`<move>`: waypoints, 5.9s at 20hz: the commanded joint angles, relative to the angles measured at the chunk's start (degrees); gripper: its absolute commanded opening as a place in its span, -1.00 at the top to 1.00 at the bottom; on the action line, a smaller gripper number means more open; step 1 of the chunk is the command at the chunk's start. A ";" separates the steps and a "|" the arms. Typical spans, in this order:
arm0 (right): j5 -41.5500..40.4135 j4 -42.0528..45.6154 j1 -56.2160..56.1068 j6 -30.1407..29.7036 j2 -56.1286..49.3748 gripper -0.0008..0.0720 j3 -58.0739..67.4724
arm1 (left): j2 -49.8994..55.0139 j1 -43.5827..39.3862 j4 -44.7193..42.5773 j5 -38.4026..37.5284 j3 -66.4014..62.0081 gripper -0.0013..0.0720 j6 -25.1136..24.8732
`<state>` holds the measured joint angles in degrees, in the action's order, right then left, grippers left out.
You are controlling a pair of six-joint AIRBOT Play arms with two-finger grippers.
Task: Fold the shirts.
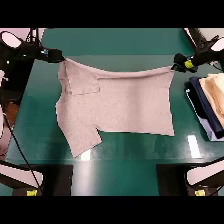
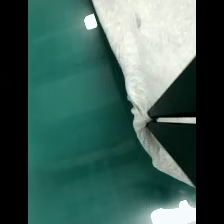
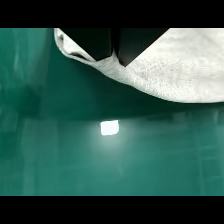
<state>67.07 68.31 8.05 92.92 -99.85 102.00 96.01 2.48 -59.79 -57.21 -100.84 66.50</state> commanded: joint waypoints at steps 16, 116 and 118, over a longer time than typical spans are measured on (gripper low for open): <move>5.11 9.07 -6.05 -4.87 7.72 0.94 -21.42 | 0.39 0.00 -14.99 -20.87 13.03 0.90 -5.57; 5.03 -9.25 5.31 -13.51 14.71 -0.46 -28.59 | -33.51 5.86 6.21 6.05 52.19 -0.74 12.57; 8.68 -9.27 8.59 -17.07 15.63 -0.46 -30.49 | -33.51 5.84 6.34 1.18 51.84 -0.39 12.59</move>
<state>71.59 61.34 13.45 80.49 -84.20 72.03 62.33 8.29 -53.52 -50.81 -48.16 78.46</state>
